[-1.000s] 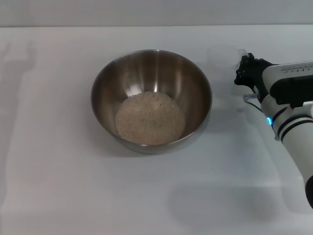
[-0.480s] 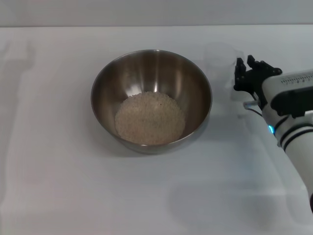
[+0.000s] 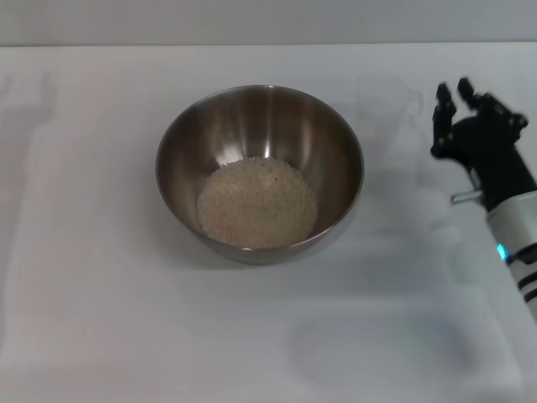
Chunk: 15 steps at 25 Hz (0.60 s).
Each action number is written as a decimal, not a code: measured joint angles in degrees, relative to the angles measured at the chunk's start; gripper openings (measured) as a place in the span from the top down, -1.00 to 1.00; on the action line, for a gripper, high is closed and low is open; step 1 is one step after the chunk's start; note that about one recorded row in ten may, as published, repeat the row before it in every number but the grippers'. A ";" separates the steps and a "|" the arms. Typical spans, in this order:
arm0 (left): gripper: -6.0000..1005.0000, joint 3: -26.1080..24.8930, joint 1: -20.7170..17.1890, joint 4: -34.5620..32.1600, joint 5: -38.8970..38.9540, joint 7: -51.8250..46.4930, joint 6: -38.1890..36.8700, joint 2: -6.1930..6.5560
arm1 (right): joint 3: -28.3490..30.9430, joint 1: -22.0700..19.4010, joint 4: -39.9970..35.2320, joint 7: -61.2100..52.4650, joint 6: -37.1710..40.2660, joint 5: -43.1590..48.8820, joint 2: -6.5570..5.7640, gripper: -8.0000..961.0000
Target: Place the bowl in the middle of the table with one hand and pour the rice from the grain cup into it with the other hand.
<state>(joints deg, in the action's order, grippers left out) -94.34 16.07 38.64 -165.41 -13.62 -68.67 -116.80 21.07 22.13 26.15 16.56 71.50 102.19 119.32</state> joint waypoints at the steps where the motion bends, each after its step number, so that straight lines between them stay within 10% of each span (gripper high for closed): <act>1: -0.09 0.09 -0.30 -0.01 0.00 0.00 -0.02 -0.11 | 0.40 1.14 -1.50 -1.48 3.56 1.06 0.05 0.55; 11: -0.09 2.13 -3.53 -0.54 0.00 -0.10 -0.37 -1.04 | 7.72 10.55 -9.89 -9.65 11.93 1.55 -0.21 0.41; 15: -0.09 3.46 -3.62 -1.81 0.05 -0.29 -0.49 -1.18 | 7.98 11.96 -11.25 -10.01 13.31 1.41 -0.21 0.02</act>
<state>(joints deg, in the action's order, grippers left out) -90.89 12.45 36.82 -165.36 -13.91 -69.16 -117.98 29.05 34.09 14.90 6.55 84.81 103.60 119.10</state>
